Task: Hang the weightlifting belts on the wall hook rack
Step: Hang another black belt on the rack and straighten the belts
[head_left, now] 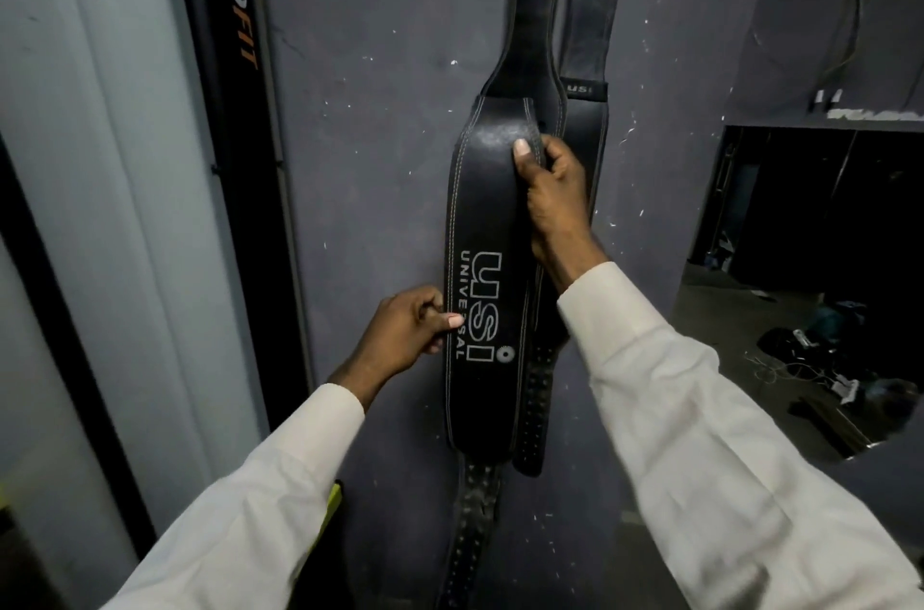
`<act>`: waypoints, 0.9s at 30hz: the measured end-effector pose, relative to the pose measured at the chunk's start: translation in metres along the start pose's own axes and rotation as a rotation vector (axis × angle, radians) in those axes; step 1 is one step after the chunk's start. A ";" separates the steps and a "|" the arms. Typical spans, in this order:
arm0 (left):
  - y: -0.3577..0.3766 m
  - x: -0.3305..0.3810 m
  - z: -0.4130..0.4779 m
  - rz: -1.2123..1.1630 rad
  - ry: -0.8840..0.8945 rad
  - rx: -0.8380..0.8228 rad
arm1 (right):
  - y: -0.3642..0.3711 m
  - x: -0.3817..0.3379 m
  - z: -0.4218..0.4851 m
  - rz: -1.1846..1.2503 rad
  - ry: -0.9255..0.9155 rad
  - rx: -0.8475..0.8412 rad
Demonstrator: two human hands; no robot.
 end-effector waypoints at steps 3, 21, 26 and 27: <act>0.012 -0.022 -0.008 0.113 -0.055 -0.101 | 0.006 -0.003 -0.001 0.035 0.006 -0.011; -0.008 0.073 0.015 -0.741 0.375 0.258 | -0.005 0.049 -0.085 -0.258 0.154 -0.124; -0.024 0.066 0.023 -0.924 0.368 0.323 | -0.025 0.092 -0.141 -0.214 0.362 -0.276; -0.025 0.065 0.024 -0.927 0.363 0.317 | -0.030 0.100 -0.152 -0.195 0.396 -0.293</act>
Point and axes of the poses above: each hand's wrist, its own z-axis towards the middle knuckle, its own y-axis out of the palm, x = y × z, the point moved 4 cm from there along z, towards the middle knuckle, and after that the axes turned 15 degrees about -x, right-handed, at the moved point
